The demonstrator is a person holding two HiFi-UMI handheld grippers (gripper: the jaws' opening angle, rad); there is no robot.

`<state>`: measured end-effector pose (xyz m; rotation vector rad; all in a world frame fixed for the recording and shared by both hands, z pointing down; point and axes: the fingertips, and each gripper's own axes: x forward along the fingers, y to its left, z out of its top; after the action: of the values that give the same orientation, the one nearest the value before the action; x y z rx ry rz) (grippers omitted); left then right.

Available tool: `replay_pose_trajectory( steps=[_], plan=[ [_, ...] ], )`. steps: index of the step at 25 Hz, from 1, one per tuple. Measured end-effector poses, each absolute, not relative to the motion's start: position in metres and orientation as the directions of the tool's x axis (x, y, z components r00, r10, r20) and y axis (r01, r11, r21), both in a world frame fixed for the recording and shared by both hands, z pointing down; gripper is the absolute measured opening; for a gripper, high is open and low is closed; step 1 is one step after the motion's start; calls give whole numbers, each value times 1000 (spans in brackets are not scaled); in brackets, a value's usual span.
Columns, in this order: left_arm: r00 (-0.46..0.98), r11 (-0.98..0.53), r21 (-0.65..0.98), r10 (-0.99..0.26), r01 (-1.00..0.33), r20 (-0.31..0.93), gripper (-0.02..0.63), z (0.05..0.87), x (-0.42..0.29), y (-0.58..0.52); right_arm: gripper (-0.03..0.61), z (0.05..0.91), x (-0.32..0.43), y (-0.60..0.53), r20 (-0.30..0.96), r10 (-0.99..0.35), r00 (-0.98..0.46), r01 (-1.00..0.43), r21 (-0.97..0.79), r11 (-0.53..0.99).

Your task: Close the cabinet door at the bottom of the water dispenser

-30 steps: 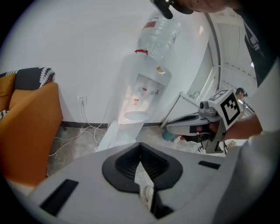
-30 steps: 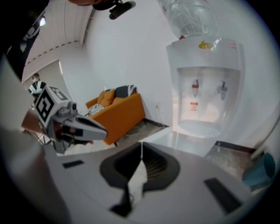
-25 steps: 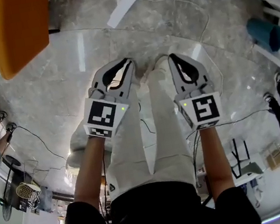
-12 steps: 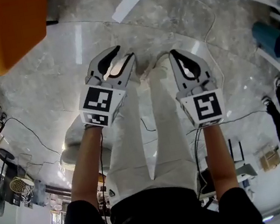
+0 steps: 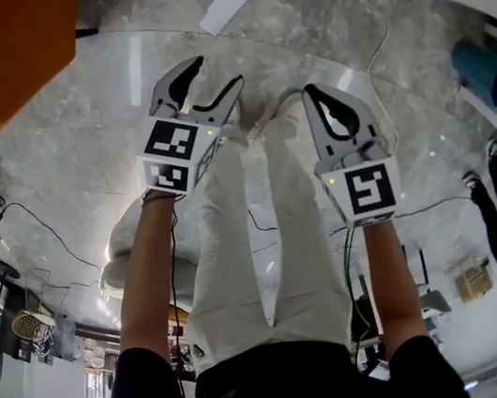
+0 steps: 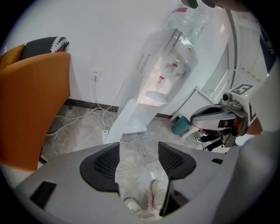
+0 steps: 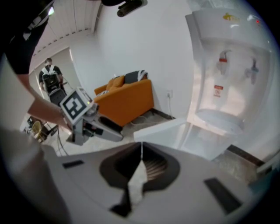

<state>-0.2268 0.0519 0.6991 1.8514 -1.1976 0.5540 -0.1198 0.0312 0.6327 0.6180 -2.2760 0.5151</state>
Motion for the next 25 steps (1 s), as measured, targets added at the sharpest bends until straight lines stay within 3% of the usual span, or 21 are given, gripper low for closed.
replay_pose_trajectory(
  steps=[25],
  plan=[
    [335, -178, 285, -550, -942, 765, 296, 773, -247, -5, 35, 672, -114, 44, 756, -246, -607, -560, -188, 807]
  ],
)
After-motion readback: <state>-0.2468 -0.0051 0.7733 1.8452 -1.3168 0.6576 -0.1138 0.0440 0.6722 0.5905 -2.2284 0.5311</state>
